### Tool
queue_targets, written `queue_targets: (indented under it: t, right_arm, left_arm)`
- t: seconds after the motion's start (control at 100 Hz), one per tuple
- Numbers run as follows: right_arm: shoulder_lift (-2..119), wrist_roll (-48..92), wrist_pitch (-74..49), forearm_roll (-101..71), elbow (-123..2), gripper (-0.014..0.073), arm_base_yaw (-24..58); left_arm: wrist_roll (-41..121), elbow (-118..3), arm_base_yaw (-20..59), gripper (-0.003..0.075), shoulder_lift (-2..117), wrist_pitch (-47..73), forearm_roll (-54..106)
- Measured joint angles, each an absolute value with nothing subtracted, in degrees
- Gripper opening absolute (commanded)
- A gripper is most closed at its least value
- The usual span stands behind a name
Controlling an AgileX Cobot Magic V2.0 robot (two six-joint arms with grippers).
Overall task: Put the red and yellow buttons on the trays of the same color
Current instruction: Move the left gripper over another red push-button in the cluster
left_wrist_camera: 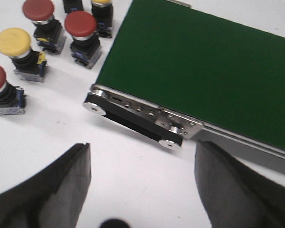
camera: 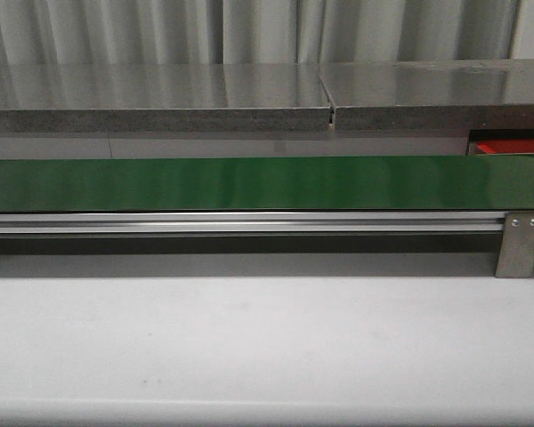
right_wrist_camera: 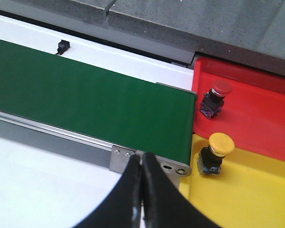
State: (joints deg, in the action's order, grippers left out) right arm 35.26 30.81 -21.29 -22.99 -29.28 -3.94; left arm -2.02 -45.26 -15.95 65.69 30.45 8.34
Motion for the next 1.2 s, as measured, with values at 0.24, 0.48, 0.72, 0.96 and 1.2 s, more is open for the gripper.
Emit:
queue_targets:
  t: [0.24,0.48,0.72,0.96,1.2]
  right_arm:
    - [35.3,30.9,-21.3,-23.0,-29.3,-0.0067,-3.9]
    - [35.3,30.9,-21.3,-23.0,-29.3,-0.0067,-3.9]
    - [35.3,30.9,-21.3,-23.0,-29.3,-0.0067,-3.9]
    - [35.3,30.9,-21.3,-23.0,-29.3,-0.0067,-3.9]
    - [35.3,30.9,-21.3,-23.0,-29.3,-0.0067,-3.9]
  left_arm:
    - [-2.0,-53.0,-24.5,0.0493,74.2,37.1,9.7]
    - [-2.0,-61.9,-32.1,0.0493,81.9,45.2,9.8]
    - [-2.0,-68.6,-36.7,0.0492,90.7,50.9,9.9]
    - [-2.0,-75.3,-36.9,0.0493,100.2,53.5,9.9]
    - [-2.0,-83.1,-36.9,0.0493,107.8,57.3,8.5]
